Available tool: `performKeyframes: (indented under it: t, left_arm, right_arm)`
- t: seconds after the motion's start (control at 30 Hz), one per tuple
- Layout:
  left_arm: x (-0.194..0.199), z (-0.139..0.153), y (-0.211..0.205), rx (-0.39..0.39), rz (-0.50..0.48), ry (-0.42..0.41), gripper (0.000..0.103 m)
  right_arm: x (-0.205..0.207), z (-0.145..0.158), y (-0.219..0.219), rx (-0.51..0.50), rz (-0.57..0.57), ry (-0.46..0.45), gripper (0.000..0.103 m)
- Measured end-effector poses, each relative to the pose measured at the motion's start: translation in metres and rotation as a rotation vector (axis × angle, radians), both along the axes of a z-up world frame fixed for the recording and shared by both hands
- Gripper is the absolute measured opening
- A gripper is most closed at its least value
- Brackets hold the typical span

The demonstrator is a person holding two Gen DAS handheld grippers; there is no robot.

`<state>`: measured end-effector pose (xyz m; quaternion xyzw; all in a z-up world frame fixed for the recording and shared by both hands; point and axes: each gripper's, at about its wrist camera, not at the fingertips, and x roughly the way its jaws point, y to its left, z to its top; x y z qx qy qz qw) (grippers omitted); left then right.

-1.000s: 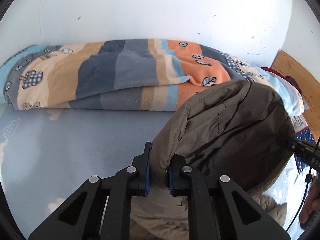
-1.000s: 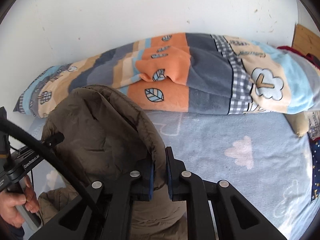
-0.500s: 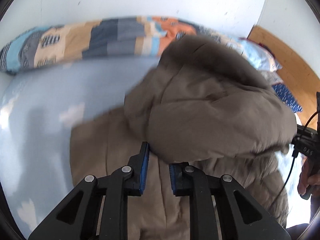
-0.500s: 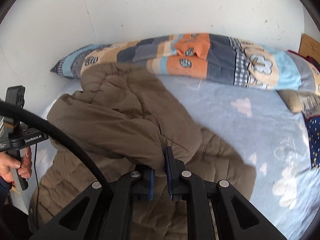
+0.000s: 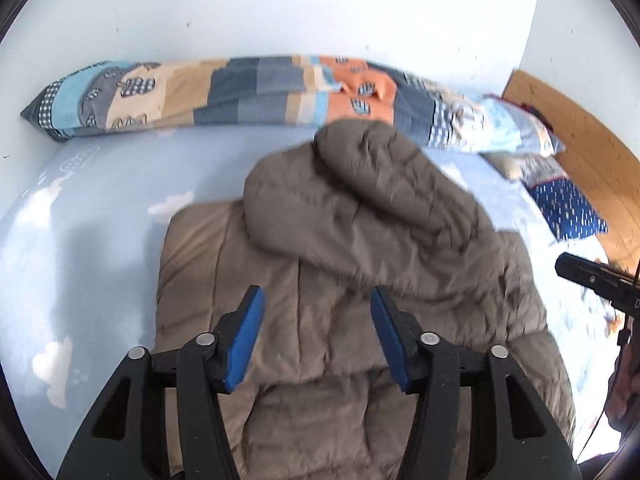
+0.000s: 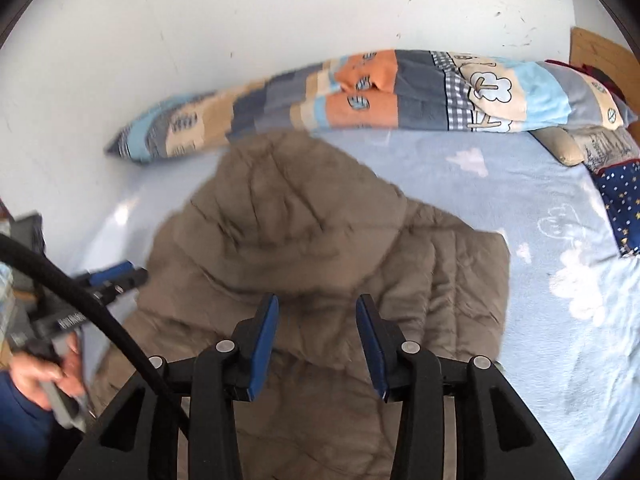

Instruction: Fold large clothes

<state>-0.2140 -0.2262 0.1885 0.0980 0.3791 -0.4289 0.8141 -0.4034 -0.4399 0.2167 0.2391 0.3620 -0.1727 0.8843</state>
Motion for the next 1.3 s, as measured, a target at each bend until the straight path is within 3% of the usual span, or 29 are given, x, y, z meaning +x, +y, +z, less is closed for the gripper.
performKeyframes:
  t: [0.07,0.23,0.37,0.5,0.67,0.77,0.87,1.03,1.2,1.3]
  left_arm:
    - [0.006,-0.003,-0.011,-0.029,0.009,-0.028,0.062]
    - [0.024,-0.019,-0.045,0.011,0.022,-0.071,0.062]
    - [0.041,-0.059,-0.067,0.168,0.017,0.017,0.063]
    - [0.046,-0.075,-0.073,0.238,-0.004,0.035,0.065]
    - [0.039,-0.066,-0.060,0.200,0.016,0.017,0.064]
    - [0.025,-0.041,-0.039,0.149,0.018,0.009,0.064]
    - [-0.001,-0.007,-0.009,0.091,0.015,-0.041,0.064]
    - [-0.052,0.025,0.049,0.034,-0.014,-0.061,0.070]
    - [-0.105,0.005,0.105,0.076,-0.022,-0.084,0.071]
    - [-0.114,-0.024,0.118,0.116,0.004,-0.027,0.071]
  right_arm:
    - [0.013,0.005,0.001,0.000,-0.023,-0.017,0.044]
    - [0.060,-0.006,-0.001,0.015,-0.026,-0.009,0.044]
    - [0.096,-0.046,-0.008,0.040,-0.029,0.067,0.044]
    - [0.115,-0.104,-0.011,0.103,-0.033,0.178,0.044]
    - [0.125,-0.098,-0.009,0.093,-0.035,0.240,0.044]
    - [0.101,-0.061,0.000,0.148,-0.034,0.151,0.047]
    - [0.061,-0.027,0.025,0.136,-0.027,0.097,0.064]
    - [-0.013,-0.002,0.086,0.110,0.021,0.029,0.064]
    - [-0.066,-0.008,0.132,0.045,0.052,-0.008,0.065]
    - [-0.072,-0.020,0.134,0.030,0.080,0.009,0.065]
